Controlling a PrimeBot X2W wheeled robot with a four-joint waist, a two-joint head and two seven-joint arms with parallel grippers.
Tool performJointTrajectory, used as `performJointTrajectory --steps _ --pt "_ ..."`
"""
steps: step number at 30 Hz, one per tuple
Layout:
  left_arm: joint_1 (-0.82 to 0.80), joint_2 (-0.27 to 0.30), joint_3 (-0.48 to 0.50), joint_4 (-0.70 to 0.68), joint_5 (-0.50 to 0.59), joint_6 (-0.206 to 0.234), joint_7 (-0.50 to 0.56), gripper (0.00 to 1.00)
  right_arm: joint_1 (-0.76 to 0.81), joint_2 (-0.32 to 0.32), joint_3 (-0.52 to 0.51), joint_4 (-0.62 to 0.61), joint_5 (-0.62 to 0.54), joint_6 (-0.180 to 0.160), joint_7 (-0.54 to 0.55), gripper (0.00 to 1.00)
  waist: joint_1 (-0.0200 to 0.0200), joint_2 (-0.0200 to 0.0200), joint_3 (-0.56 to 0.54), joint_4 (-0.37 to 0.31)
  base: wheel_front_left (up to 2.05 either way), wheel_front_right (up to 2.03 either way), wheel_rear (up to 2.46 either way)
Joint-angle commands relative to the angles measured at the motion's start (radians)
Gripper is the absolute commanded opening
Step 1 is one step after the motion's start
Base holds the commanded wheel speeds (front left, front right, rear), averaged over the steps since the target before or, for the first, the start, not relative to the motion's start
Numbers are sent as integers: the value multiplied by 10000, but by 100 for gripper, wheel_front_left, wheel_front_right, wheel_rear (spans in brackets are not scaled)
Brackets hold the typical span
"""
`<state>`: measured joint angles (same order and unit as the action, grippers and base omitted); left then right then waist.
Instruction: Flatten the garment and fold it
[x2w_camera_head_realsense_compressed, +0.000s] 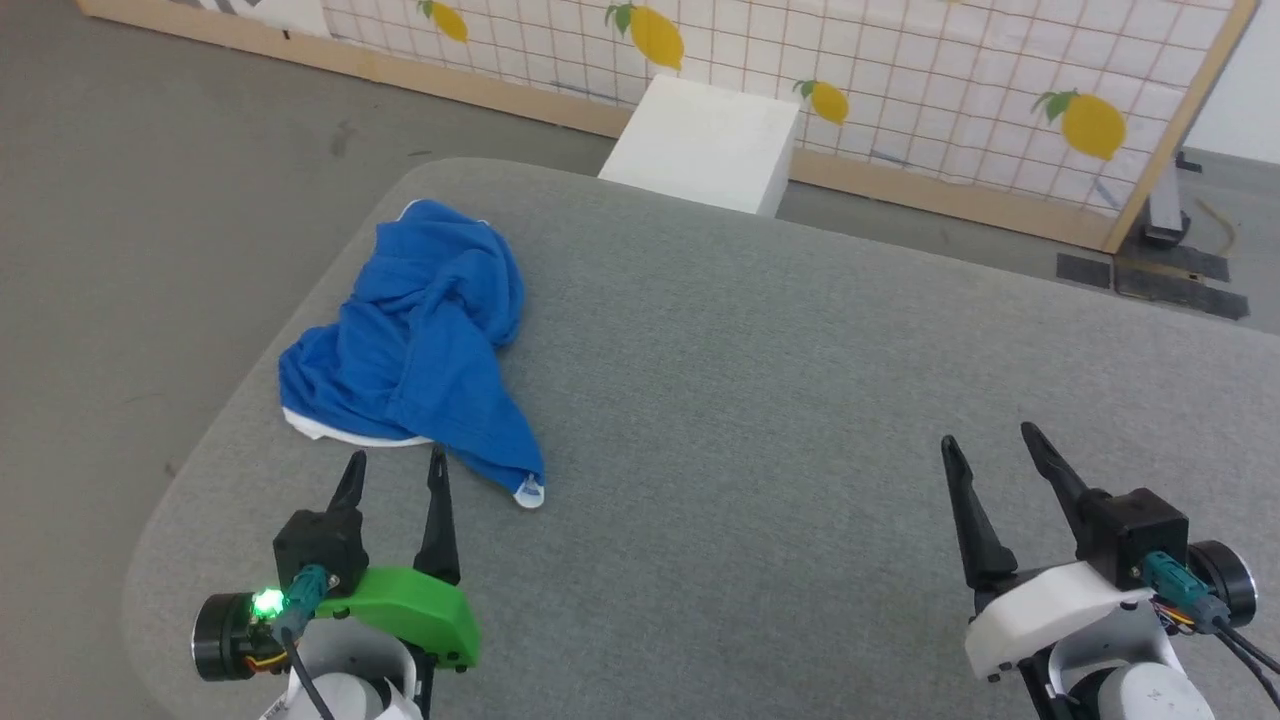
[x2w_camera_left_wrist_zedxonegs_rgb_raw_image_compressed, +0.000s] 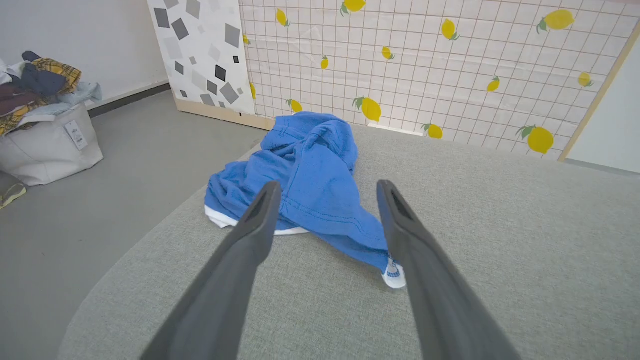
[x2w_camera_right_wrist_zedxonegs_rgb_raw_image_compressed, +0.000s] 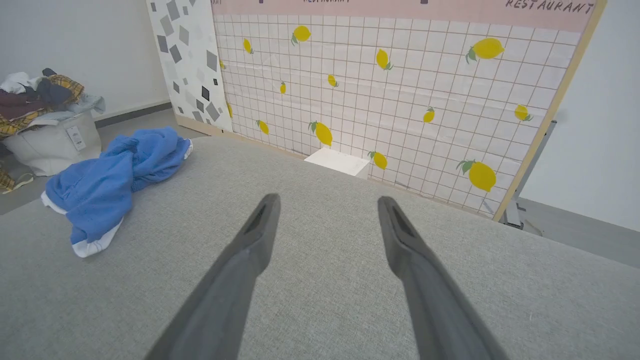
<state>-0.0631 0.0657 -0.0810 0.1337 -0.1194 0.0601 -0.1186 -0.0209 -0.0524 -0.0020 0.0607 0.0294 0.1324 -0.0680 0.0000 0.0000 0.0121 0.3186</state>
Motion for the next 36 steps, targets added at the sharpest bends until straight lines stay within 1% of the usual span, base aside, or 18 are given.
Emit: performJointTrajectory --steps 1,36 --pt "-215 78 -45 80 -197 87 -112 100 -149 10 18 76 95 -8 -102 100 0 0 18 143 0 0 0" --pt "-580 323 -341 717 -953 575 -855 100 -510 17 21 538 413 -13 -562 100 0 0 142 1963 0 0 0"
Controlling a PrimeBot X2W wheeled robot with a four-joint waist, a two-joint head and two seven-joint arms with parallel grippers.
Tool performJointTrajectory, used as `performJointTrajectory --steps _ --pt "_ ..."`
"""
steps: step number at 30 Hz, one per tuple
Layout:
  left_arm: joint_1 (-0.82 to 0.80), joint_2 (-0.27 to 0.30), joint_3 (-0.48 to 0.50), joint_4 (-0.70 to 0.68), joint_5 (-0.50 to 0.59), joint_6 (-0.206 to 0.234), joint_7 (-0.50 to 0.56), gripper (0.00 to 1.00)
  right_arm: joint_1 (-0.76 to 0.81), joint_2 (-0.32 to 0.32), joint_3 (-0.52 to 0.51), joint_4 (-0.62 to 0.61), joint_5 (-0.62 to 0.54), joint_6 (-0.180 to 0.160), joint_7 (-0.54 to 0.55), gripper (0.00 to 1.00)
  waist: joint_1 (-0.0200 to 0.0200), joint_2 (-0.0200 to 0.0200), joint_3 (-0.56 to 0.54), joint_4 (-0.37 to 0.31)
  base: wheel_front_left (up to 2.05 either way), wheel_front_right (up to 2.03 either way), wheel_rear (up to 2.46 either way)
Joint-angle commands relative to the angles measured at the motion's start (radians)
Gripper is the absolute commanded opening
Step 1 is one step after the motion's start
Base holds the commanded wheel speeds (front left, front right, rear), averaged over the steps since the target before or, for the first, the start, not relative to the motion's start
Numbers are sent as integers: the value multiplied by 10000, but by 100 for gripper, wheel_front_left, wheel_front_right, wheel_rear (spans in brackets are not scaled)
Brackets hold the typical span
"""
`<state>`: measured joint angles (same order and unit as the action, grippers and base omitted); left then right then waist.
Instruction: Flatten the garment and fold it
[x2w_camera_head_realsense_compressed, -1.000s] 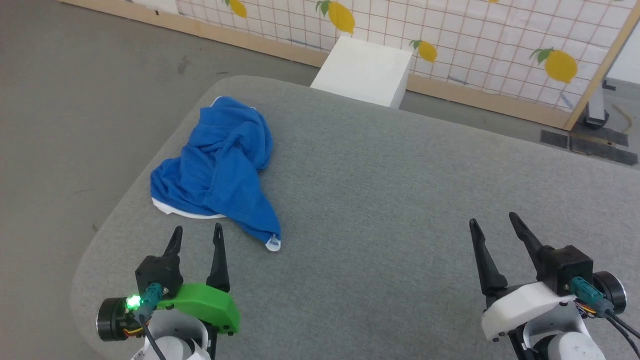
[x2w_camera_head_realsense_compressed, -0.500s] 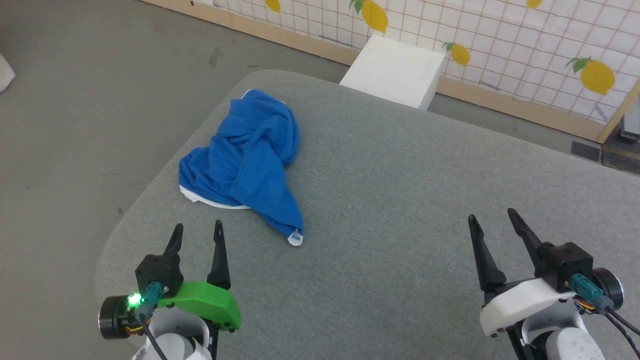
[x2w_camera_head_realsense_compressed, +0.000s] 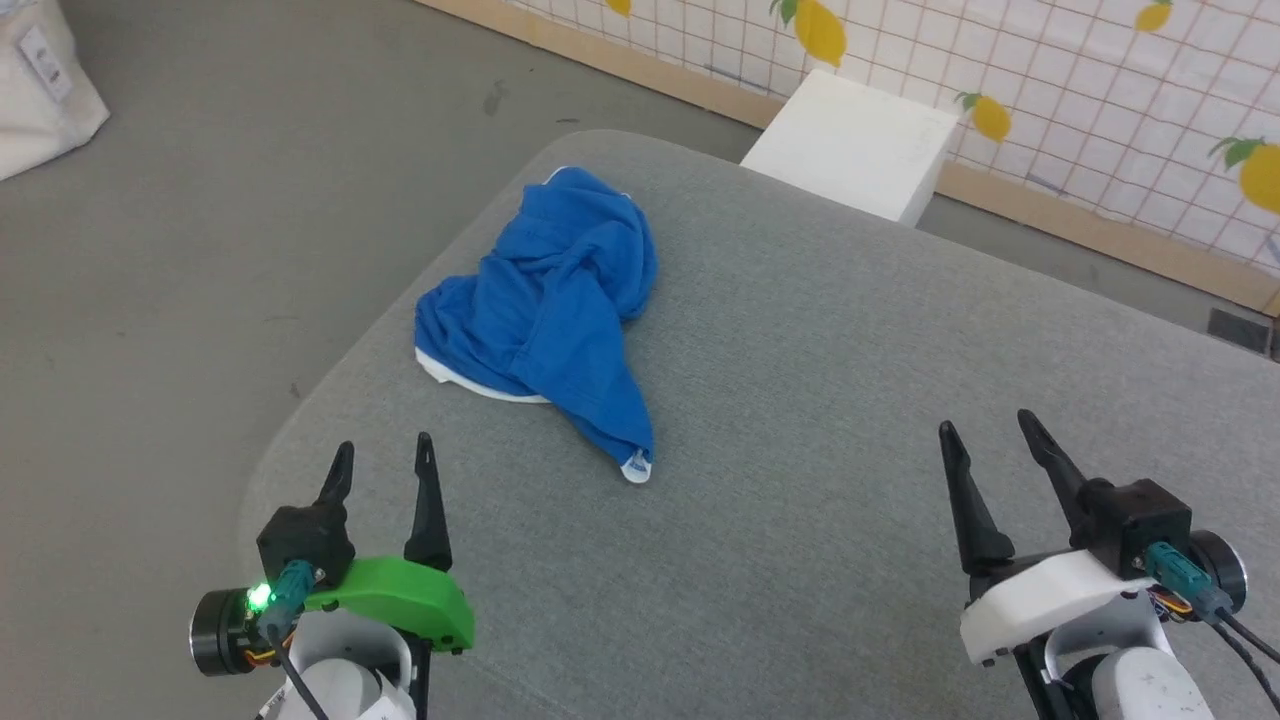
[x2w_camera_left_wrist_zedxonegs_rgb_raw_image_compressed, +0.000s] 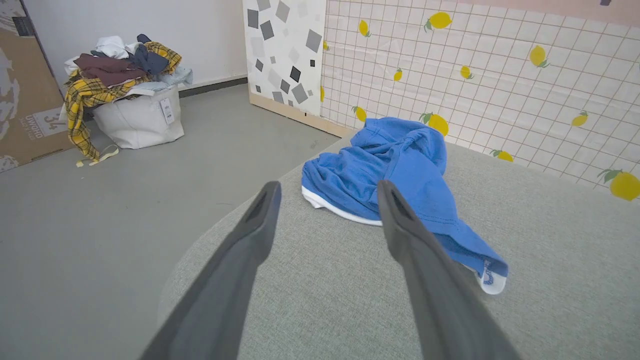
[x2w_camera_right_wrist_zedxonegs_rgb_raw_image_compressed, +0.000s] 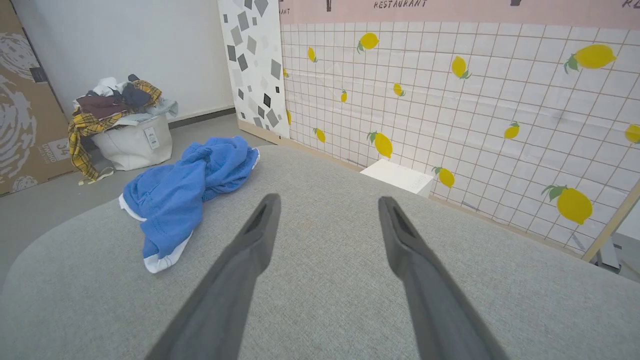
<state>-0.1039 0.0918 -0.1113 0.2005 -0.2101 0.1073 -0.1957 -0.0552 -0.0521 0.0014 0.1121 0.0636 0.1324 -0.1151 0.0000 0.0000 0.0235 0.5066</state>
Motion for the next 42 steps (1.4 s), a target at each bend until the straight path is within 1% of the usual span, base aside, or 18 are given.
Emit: performJointTrajectory --steps 1,18,25,28,30,31,33,36,37,40,42 --pt "-183 68 -38 63 -76 124 -107 100 -178 13 -6 34 78 -13 -99 100 0 0 41 134 0 0 0" --pt "-228 212 17 195 -482 470 -458 100 -379 17 -111 224 202 -16 -307 100 0 0 189 871 0 0 0" --pt "-247 273 103 184 -669 625 -598 100 -526 18 -168 226 198 -17 -340 100 0 0 488 1018 0 0 0" --pt "-355 318 201 192 -821 631 -661 100 -643 19 -127 176 175 -17 -308 100 0 0 766 929 0 0 0" --pt "-543 418 345 126 -936 542 -661 100 -833 19 2 61 108 -17 -212 100 0 0 1131 589 0 0 0" --pt "-1093 644 585 115 -1214 302 -609 100 -1228 19 213 -140 -45 -17 -99 100 0 0 1806 -62 0 0 0" --pt "-1641 851 752 198 -1457 113 -364 100 -1499 19 307 -269 -148 -17 -46 100 0 0 2322 -546 0 0 0" --pt "-2574 1217 1117 276 -1868 -56 136 100 -1898 19 390 -389 -244 -17 -17 100 0 0 3177 -1396 0 0 0" --pt "-2836 1303 1227 290 -2042 -157 253 100 -1986 19 382 -400 -261 -17 -36 100 0 0 3381 -1614 0 0 0" --pt "-3619 1808 1490 431 -2494 -548 873 100 -2242 19 385 -379 -307 -17 -121 100 0 0 4089 -2433 0 0 0" --pt "-4061 2147 1581 608 -2707 -753 1364 100 -2311 19 303 -357 -330 -17 -199 100 0 0 4459 -2843 0 0 0"
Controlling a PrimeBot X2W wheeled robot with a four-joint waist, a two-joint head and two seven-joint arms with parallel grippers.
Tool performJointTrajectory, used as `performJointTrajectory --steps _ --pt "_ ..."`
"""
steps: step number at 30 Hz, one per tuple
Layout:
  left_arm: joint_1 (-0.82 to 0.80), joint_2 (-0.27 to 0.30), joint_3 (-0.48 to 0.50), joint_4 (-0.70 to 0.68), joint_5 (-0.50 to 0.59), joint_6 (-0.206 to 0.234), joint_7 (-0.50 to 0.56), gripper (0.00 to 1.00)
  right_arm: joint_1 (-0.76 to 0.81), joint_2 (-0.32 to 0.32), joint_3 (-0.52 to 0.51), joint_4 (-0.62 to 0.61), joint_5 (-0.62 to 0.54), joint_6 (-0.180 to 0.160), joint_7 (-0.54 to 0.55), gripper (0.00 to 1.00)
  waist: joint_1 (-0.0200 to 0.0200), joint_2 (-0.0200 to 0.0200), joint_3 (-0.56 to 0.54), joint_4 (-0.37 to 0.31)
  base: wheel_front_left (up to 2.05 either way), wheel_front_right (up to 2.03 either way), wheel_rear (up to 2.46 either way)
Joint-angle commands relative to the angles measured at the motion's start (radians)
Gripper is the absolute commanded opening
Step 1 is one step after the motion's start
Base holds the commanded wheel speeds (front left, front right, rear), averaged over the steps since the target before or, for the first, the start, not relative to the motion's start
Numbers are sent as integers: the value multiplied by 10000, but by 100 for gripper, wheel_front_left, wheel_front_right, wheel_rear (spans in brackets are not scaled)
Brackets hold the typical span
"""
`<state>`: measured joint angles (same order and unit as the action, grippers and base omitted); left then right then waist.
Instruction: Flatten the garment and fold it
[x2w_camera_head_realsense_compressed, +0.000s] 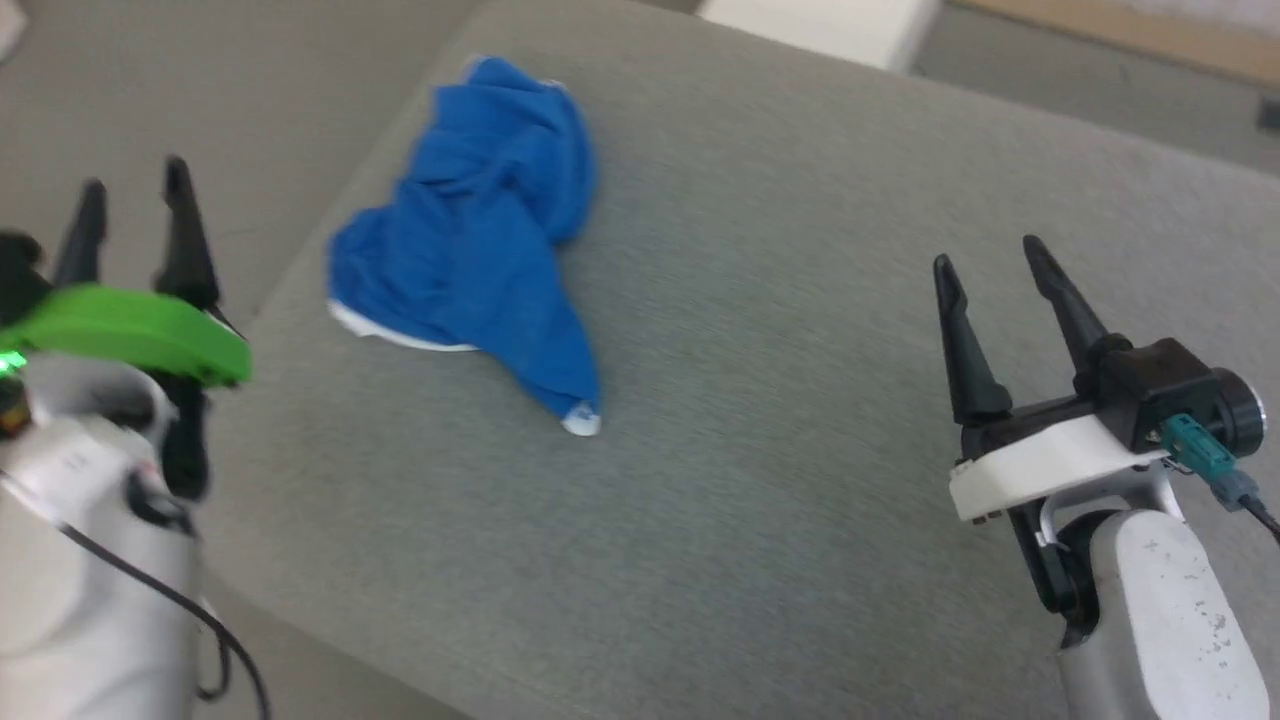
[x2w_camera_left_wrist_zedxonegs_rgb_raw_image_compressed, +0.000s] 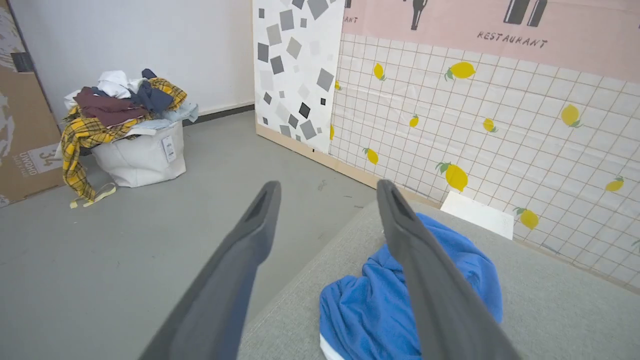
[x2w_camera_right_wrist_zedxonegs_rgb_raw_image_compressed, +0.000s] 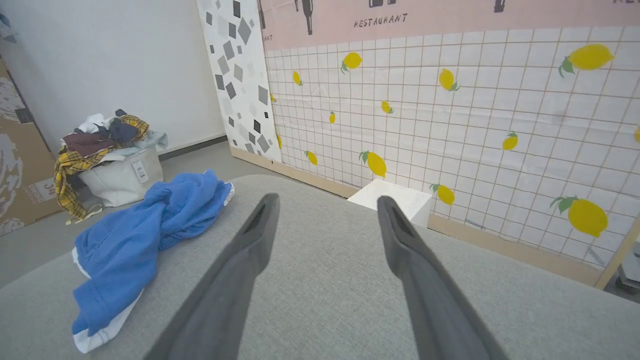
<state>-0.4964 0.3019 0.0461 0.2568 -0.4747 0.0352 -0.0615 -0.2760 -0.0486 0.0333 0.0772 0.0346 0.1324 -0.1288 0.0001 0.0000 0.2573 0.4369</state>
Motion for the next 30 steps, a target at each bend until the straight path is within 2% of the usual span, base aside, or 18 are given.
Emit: performJointTrajectory --steps 1,3,7,13,17,21,22,23,24,26,30 --pt "-378 62 113 134 -408 -179 336 100 -131 -16 -87 5 -38 -17 -106 100 -1 0 2326 -2347 0 0 0" --pt "-687 232 161 350 -751 -342 985 100 -171 -16 -183 40 -7 -17 -197 100 -1 0 2628 -2691 0 0 0" --pt "-1053 527 212 841 -1282 -399 2346 100 -230 -16 -317 36 137 -17 -374 100 -1 0 3195 -3247 0 0 0" --pt "-1321 446 240 1723 -1973 -348 3640 100 -222 -16 -399 251 304 -17 -586 100 -1 0 3565 -3695 0 0 0" --pt "-1304 299 351 2335 -2460 -115 4478 100 -263 -16 -388 375 370 -17 -713 100 -1 0 3568 -3806 0 0 0" --pt "-1052 361 47 2954 -2413 266 5540 100 -255 -16 -398 540 440 -17 -808 100 -1 0 3318 -3810 0 0 0" --pt "-999 402 -33 3050 -2366 317 5719 83 -244 -16 -390 582 452 -17 -827 100 -1 0 3238 -3796 0 0 0" --pt "-937 401 -112 3107 -2356 333 5887 24 -223 -16 -389 642 457 -17 -850 100 -1 0 3091 -3763 0 0 0" --pt "-908 393 -116 3089 -2387 321 5931 0 -202 -16 -397 673 461 -17 -867 100 -1 0 2976 -3731 0 0 0" --pt "-889 473 -59 2870 -2239 366 5479 0 -126 -16 -444 765 462 -17 -902 100 -1 0 2651 -3638 0 0 0" --pt "-1059 843 192 2279 -1418 462 3063 0 69 -16 -511 941 499 -17 -934 100 -1 0 1830 -3485 0 0 0"
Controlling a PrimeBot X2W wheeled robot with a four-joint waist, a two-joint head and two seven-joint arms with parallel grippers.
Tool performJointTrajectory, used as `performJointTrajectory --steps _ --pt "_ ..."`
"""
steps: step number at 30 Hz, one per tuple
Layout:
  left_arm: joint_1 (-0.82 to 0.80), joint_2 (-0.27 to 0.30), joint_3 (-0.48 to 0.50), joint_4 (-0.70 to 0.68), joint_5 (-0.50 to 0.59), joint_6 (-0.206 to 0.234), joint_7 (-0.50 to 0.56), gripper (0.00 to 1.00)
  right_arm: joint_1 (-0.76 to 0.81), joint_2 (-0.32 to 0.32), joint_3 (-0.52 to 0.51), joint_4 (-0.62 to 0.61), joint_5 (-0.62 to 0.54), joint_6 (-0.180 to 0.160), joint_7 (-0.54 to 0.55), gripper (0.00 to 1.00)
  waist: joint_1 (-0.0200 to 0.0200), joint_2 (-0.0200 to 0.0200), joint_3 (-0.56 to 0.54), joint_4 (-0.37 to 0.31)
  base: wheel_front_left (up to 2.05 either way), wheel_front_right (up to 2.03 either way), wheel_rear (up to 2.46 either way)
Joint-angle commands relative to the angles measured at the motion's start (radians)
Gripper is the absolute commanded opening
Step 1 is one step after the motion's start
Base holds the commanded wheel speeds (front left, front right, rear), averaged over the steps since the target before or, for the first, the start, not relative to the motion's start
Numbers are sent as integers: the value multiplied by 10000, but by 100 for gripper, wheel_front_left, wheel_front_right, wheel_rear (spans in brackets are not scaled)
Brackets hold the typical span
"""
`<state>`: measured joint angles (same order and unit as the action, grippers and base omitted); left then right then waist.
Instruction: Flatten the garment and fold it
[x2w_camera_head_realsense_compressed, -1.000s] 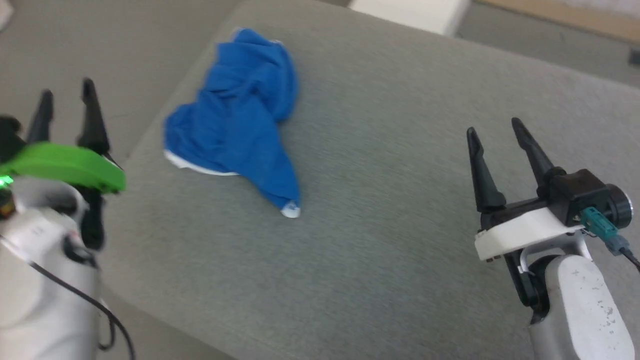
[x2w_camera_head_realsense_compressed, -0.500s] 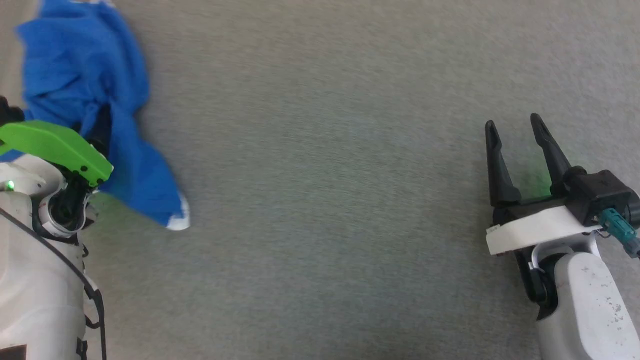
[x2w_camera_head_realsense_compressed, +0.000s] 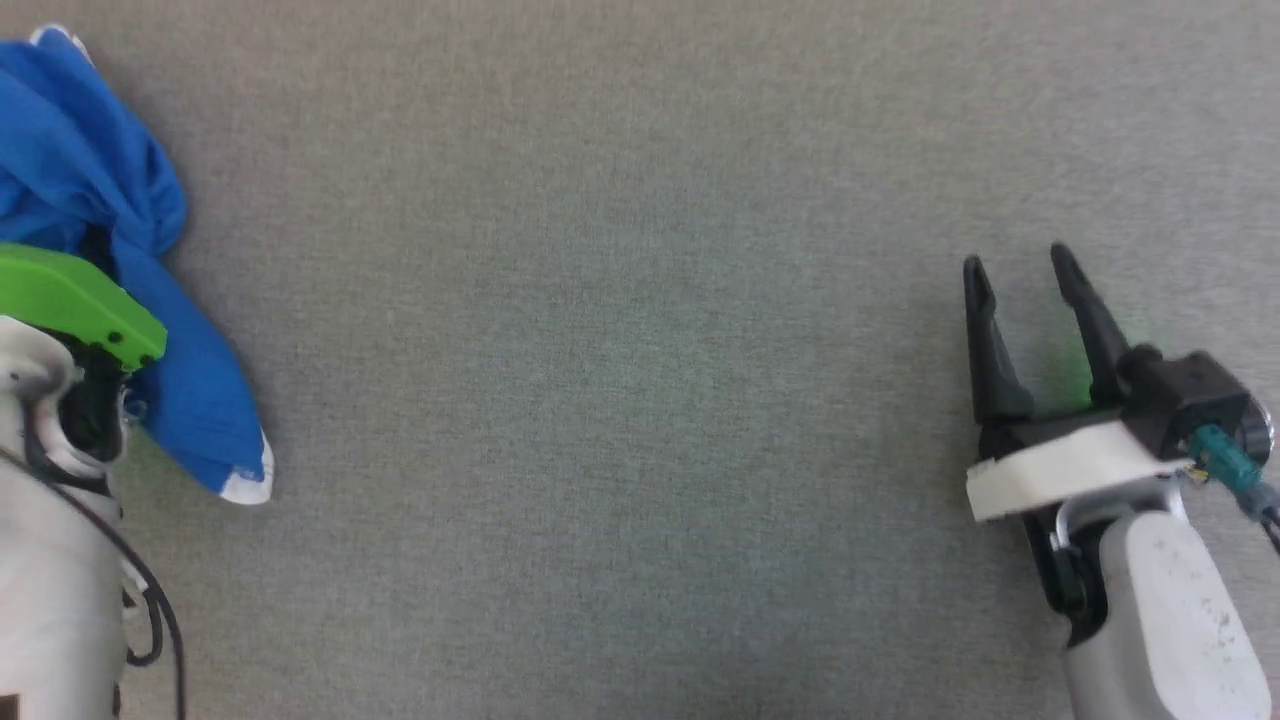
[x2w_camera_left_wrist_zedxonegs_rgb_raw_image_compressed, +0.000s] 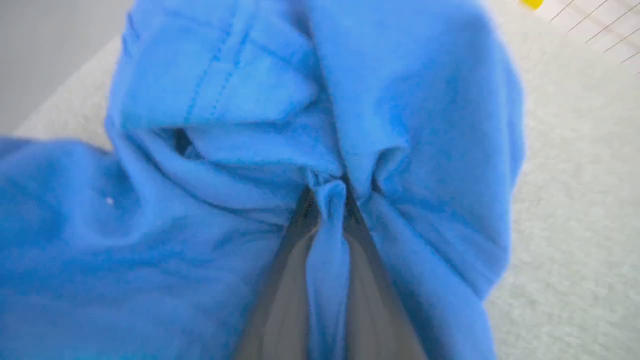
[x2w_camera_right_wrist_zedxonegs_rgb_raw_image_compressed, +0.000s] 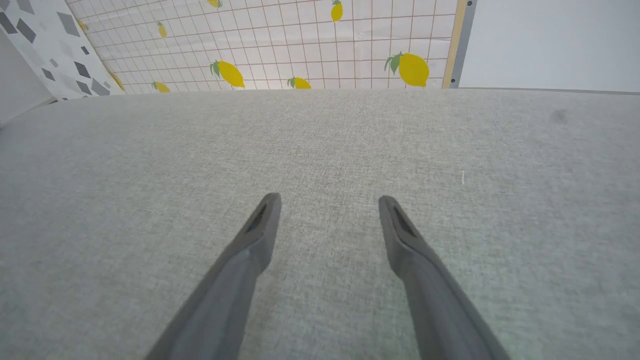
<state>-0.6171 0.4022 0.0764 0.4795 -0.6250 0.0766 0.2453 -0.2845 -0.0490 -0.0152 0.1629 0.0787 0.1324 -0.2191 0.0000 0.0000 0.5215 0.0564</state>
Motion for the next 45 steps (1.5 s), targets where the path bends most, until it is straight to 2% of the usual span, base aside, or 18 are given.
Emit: performJointTrajectory --steps 1,4,6,9,12,17,21,24,30,36,43,45 --pt "67 -17 -27 -74 352 44 -824 0 214 -12 -40 134 112 -17 -41 100 0 0 -1045 335 0 0 0" --pt "-154 218 -75 -426 1130 71 -2730 0 440 -12 -98 320 271 -17 -101 100 0 0 -1844 344 0 0 0" --pt "-297 301 -223 -735 1528 13 -3602 0 624 -12 -96 424 383 -17 -131 100 0 0 -2332 294 0 0 0" --pt "-588 426 -652 -1400 2052 -177 -4234 0 876 -12 -102 568 537 -17 -167 100 0 0 -2958 149 0 0 0" --pt "-835 290 -1199 -2191 2411 -330 -4378 0 1097 -12 -176 638 651 -17 -198 100 0 0 -3373 0 0 0 0" --pt "-1276 -595 -2525 -3391 2701 -719 -4262 0 1482 -12 -268 702 708 -17 -198 100 0 0 -3911 -345 0 0 0" --pt "-1545 -1651 -3586 -3795 2573 -1036 -4051 0 1652 -12 -363 664 708 -17 -146 100 0 0 -4137 -740 0 0 0" --pt "-1577 -2547 -4514 -3792 2325 -1372 -3831 0 1717 -12 -365 596 734 -17 -81 100 0 0 -4186 -1111 0 0 0" --pt "-1117 -3296 -6386 -2735 1733 -1826 -3182 0 1694 -12 -169 478 778 -17 17 100 0 0 -4121 -1942 0 0 0" --pt "88 -3422 -8077 -573 421 -2005 -635 0 1738 -12 -112 400 857 -17 51 100 0 0 -3925 -2617 0 0 0" --pt "773 -3259 -8777 825 -468 -2042 1696 0 1845 -12 -181 370 866 -17 43 100 0 0 -3722 -2672 0 0 0" --pt "789 -3192 -8821 830 -595 -2037 2055 98 1846 -12 -213 389 841 -17 61 100 0 0 -3725 -2525 0 0 0"
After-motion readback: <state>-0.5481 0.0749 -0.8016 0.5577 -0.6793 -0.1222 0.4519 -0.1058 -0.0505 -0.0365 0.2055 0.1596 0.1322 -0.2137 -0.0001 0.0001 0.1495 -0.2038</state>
